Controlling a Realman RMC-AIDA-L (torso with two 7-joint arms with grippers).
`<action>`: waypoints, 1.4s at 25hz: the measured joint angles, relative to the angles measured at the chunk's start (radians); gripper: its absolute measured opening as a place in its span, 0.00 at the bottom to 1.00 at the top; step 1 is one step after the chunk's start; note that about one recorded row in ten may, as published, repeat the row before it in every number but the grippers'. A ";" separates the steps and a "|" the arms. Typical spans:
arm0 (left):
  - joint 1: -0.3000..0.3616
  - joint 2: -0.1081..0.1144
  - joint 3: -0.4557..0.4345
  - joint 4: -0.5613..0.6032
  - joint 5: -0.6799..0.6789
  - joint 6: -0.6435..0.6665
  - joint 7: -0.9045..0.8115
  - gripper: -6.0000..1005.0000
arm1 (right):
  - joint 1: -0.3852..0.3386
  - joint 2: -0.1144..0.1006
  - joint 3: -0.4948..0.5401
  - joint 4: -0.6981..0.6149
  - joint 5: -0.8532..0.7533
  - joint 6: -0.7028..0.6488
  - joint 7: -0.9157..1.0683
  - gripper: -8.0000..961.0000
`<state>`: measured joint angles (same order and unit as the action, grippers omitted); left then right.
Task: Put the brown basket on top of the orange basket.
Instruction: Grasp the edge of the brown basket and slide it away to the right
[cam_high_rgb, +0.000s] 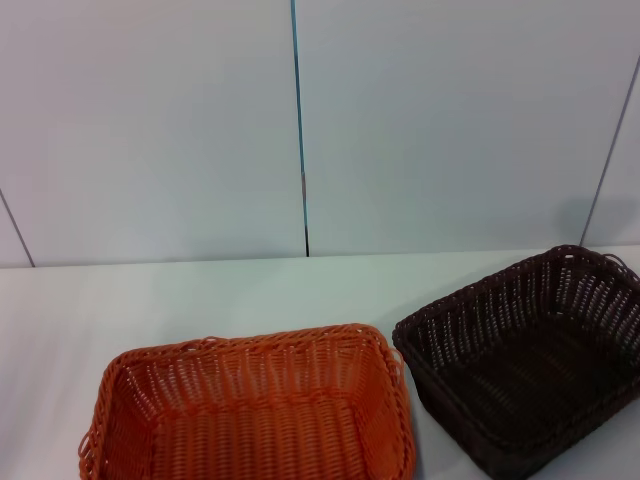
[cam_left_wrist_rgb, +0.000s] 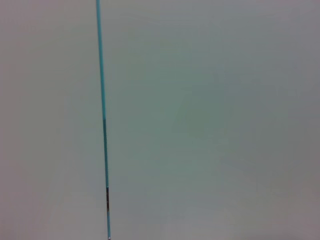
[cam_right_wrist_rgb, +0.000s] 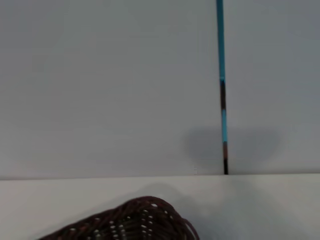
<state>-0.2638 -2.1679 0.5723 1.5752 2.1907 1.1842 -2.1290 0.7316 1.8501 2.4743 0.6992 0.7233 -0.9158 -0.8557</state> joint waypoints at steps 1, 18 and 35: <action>0.002 0.000 -0.005 0.000 0.000 0.003 0.000 0.73 | 0.002 0.000 -0.005 -0.011 -0.003 0.015 0.000 0.83; 0.012 0.000 -0.018 -0.030 0.000 0.005 -0.002 0.73 | 0.027 0.052 -0.074 -0.120 -0.005 0.213 -0.009 0.83; 0.026 0.003 -0.074 -0.034 0.000 0.032 -0.002 0.73 | 0.073 0.052 -0.109 -0.224 -0.005 0.348 -0.010 0.82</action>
<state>-0.2382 -2.1653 0.4982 1.5411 2.1905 1.2164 -2.1312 0.8041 1.9021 2.3651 0.4753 0.7178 -0.5675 -0.8653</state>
